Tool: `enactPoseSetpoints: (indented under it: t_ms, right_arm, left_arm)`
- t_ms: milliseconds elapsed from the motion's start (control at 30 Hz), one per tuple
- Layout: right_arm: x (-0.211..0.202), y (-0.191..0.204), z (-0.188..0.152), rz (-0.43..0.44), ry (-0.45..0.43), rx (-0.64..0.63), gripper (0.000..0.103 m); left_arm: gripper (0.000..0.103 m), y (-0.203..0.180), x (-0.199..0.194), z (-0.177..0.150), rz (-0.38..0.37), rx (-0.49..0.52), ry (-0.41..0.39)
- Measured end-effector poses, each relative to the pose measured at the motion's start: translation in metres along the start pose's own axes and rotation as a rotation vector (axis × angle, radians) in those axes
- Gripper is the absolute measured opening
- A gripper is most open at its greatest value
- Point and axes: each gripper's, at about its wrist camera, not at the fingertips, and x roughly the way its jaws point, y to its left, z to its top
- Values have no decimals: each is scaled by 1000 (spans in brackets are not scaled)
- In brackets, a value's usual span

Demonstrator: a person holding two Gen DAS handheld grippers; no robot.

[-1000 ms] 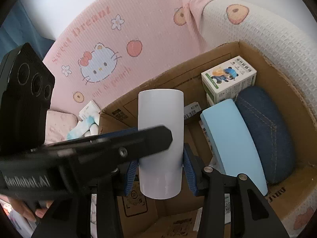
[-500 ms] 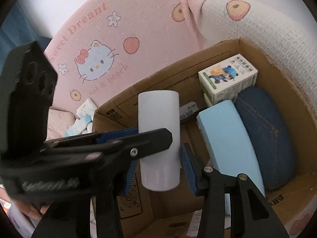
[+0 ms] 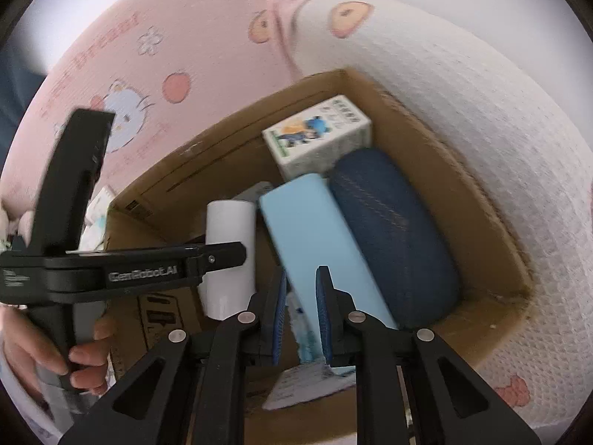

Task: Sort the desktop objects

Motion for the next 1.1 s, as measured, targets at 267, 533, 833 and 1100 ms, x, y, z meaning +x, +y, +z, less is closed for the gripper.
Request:
enactPoseSetpoints:
  t_ms: [267,533,833,1100]
  right_arm:
    - [-10,-14,-7,-64,11,7,14]
    - [-18,-10,-12,-72,20,-2,14]
    - [-17,-9,-17,-62,39,2,14]
    - [-14,-5,-20,-47,63,-1,14]
  left_arm:
    - [47,21,33,10,8,-205,61]
    - [47,26,40,11,94,-301,20]
    - [47,37,47,1,151,-341,37]
    - [42,27,3,-2,105,-265,-55]
